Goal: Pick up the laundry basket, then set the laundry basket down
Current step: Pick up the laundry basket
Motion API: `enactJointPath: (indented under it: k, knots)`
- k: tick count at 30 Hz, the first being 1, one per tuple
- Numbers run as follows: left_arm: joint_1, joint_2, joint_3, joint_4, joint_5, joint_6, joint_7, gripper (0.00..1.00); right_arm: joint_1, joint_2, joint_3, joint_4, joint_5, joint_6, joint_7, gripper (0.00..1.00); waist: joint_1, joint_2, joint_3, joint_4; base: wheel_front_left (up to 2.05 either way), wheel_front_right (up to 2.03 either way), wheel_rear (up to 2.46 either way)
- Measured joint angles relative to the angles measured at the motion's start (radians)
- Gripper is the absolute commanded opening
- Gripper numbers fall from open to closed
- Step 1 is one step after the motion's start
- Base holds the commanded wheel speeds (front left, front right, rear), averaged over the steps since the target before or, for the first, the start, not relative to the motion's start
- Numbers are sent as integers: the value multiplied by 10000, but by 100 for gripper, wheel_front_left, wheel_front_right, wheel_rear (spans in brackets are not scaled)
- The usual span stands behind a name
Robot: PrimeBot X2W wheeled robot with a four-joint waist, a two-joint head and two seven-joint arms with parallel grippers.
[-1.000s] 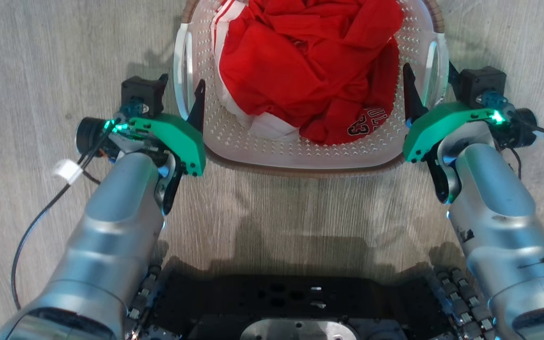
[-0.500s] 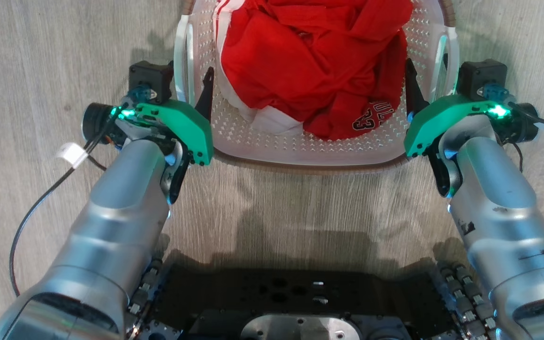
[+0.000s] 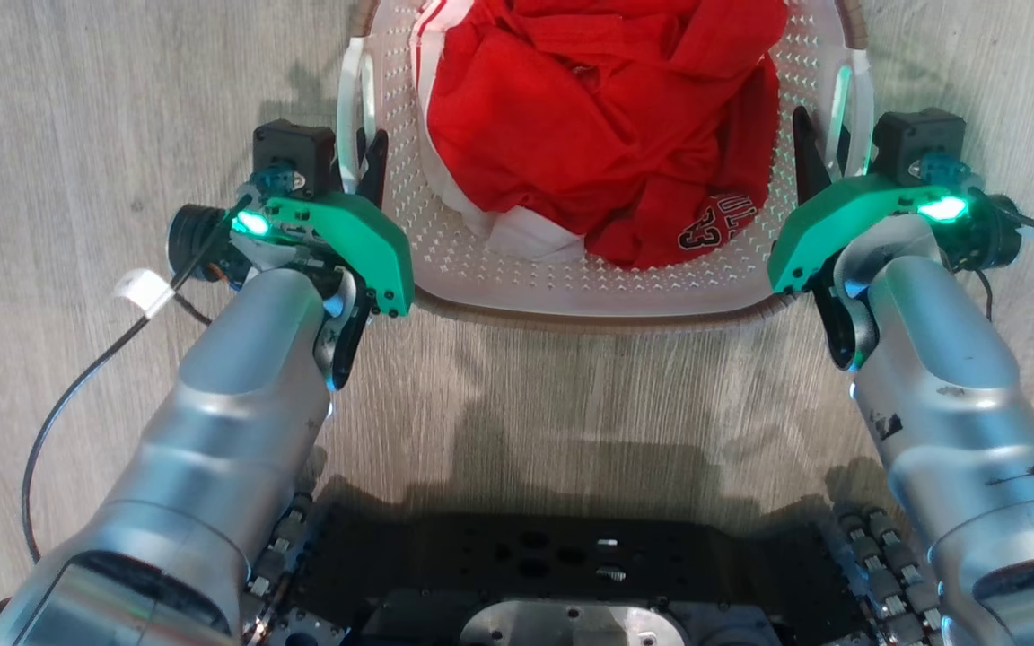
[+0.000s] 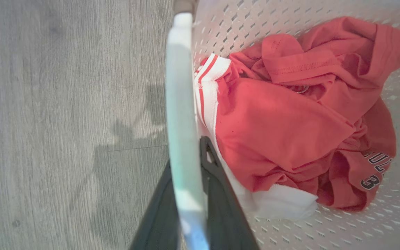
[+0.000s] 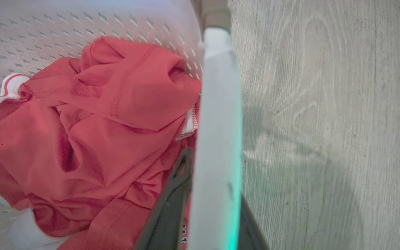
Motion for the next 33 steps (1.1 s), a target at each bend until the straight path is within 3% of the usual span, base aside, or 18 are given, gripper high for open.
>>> enactJointPath:
  k: [19, 27, 33]
  knots:
    - [453, -12, -704, 305, -717, 96, 4, 0, 73, 17, 378, 1081, 570, 2, -71, 0, 0, 0, -974, -120, 0, 0, 0]
    - [871, -19, -1350, 798, -1342, 81, 4, 0, 286, 71, 1114, 1894, 1450, 2, -71, 0, -1, 0, -1864, -186, 0, 0, 0]
    - [1340, -29, -1944, 1323, -1902, -23, 67, 0, 585, 92, 2224, 2500, 2594, 2, 69, 0, -1, 0, -2662, -298, 0, 0, 0]
